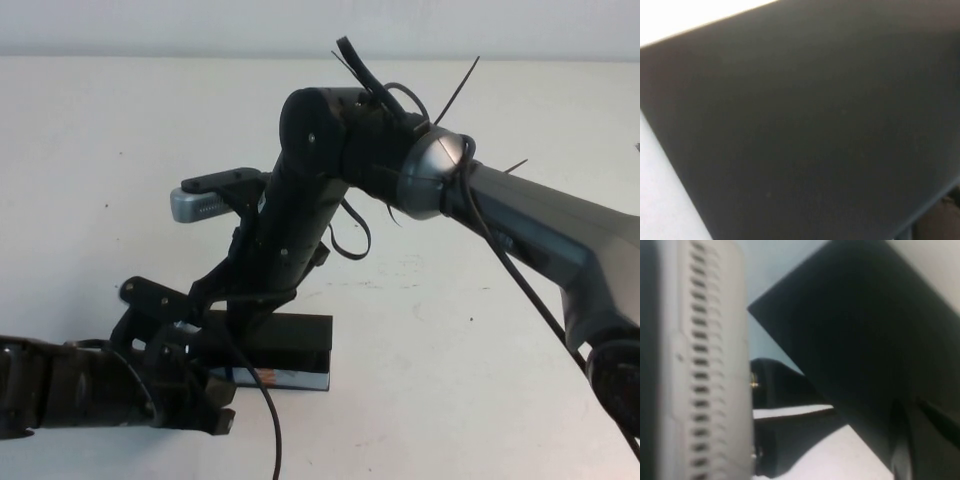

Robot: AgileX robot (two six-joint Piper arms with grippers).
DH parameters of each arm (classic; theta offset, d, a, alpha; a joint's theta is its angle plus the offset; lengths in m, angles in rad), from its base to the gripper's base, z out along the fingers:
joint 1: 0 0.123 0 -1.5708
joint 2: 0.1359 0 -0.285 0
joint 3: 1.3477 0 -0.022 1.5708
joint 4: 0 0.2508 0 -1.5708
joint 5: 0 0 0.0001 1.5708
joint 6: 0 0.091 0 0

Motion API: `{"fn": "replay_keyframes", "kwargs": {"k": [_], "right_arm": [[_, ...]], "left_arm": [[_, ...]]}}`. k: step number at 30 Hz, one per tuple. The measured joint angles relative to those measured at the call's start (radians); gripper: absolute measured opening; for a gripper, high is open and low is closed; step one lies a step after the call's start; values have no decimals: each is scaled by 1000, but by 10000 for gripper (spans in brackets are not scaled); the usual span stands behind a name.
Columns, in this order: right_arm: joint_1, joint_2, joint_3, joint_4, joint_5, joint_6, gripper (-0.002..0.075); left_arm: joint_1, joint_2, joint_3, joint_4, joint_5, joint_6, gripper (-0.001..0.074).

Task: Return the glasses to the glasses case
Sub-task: Close the glasses case

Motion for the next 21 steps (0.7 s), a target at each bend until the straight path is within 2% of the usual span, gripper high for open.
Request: {"fn": "replay_keyframes", "kwargs": {"k": [8, 21], "right_arm": [[2, -5, 67, -4, -4, 6, -13], [2, -5, 67, -16, -4, 6, -13]], "left_arm": [[0, -63, 47, 6, -17, -33, 0], [0, -263, 133, 21, -20, -87, 0]]}}
